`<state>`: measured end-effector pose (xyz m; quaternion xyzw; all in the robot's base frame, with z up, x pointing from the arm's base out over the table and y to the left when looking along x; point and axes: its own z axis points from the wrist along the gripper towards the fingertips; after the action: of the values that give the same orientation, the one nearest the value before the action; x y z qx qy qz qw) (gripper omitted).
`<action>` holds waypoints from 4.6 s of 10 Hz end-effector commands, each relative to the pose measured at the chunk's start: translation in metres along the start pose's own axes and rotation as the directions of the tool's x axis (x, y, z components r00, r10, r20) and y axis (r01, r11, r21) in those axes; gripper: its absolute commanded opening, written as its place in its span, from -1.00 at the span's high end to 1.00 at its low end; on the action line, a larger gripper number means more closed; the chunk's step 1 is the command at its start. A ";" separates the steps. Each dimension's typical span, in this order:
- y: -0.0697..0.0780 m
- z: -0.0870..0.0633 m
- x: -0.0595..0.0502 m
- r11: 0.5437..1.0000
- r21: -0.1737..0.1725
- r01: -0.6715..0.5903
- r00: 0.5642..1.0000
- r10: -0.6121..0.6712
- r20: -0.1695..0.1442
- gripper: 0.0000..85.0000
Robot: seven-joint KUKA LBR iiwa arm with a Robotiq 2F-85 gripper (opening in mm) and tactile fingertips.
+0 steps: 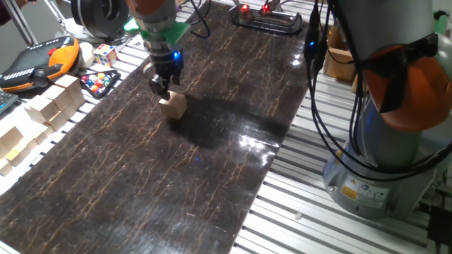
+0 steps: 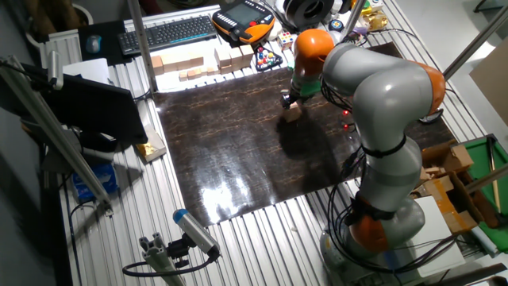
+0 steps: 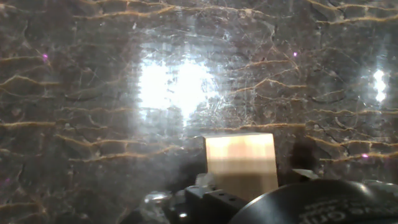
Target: Pick up one small block
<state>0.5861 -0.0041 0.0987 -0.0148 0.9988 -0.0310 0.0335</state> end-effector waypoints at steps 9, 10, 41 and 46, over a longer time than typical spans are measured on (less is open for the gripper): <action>0.004 0.034 -0.007 1.000 -0.022 0.022 1.000 -0.023 -0.020 -1.00; 0.005 0.036 -0.008 0.999 -0.022 0.027 0.999 -0.027 -0.020 -1.00; 0.009 -0.051 0.012 0.998 -0.043 -0.039 0.995 0.035 -0.098 0.98; -0.003 -0.101 0.019 0.999 -0.032 -0.029 0.996 0.026 -0.089 0.98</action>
<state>0.5594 -0.0017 0.1932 0.0001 0.9998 -0.0151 -0.0086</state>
